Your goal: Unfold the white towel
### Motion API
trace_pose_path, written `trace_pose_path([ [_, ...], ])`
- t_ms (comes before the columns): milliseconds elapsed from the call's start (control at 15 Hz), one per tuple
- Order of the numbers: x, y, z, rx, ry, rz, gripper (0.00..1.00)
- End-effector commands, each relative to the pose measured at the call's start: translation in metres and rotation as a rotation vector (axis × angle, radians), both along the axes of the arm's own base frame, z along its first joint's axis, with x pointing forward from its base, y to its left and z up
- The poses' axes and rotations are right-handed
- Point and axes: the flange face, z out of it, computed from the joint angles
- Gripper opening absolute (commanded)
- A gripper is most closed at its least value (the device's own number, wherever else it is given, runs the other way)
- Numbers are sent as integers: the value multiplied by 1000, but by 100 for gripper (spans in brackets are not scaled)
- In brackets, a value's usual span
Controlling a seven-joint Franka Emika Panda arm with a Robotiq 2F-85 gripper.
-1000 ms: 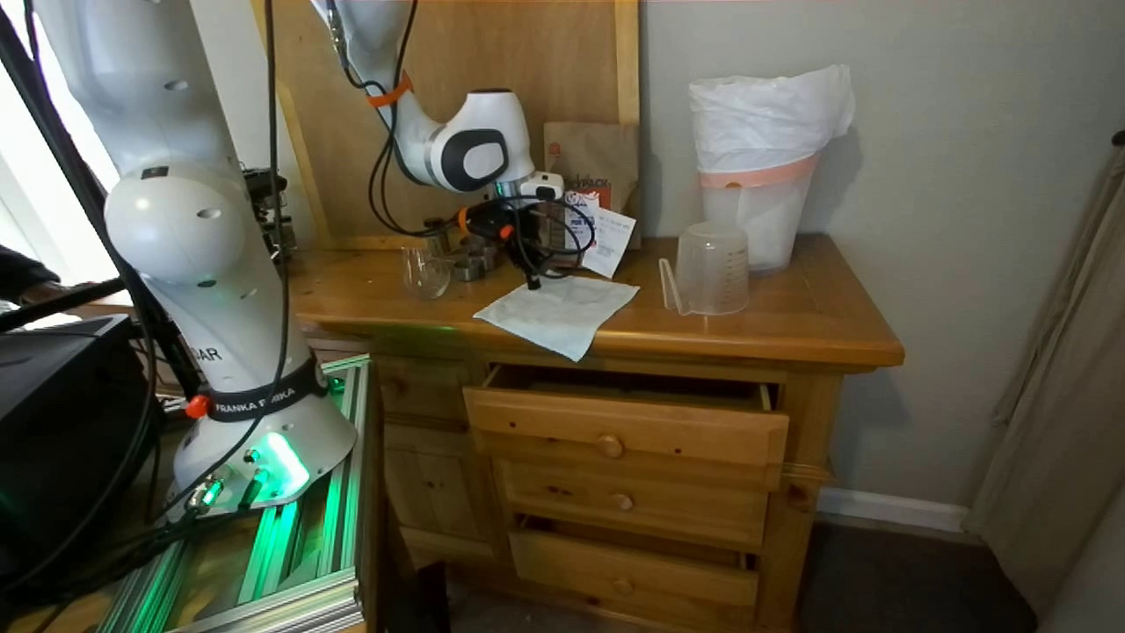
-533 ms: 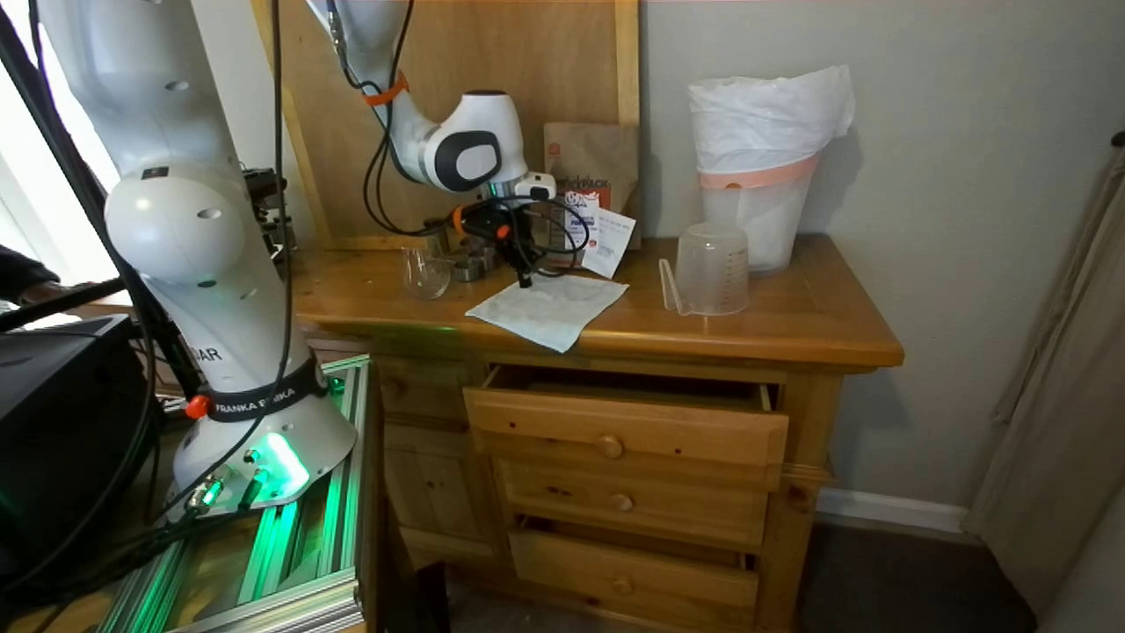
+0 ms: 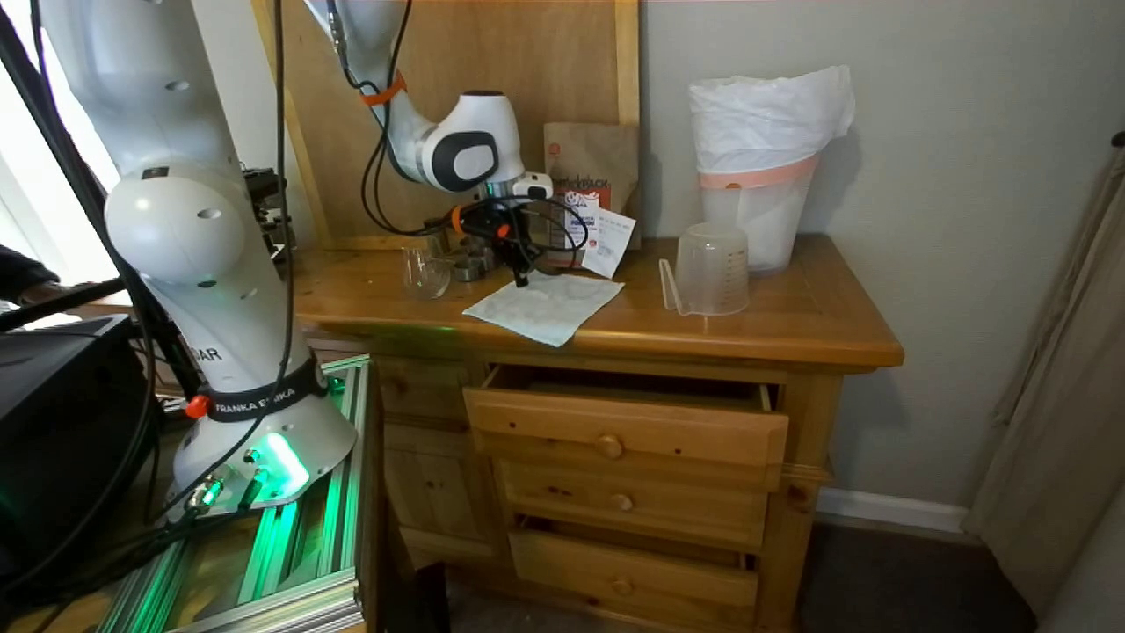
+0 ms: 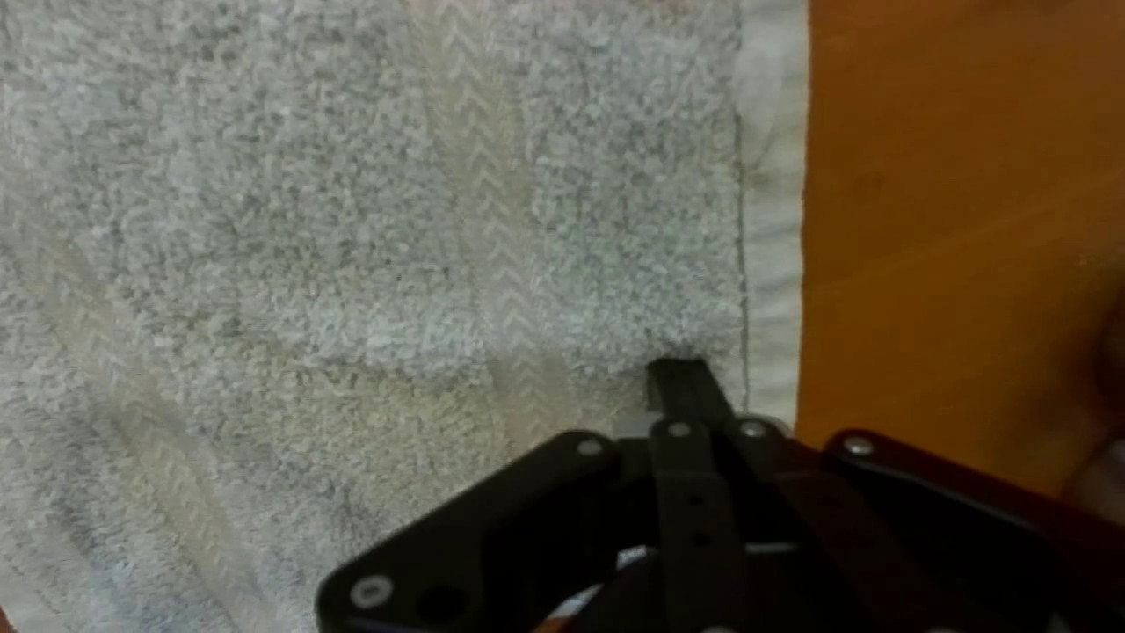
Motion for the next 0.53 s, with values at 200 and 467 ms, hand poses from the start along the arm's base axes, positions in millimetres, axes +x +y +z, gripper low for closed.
trace_pose_path([
  [200,1,9,-10,12,25,32,0],
  [467,4,13,-8,23,27,32,2],
])
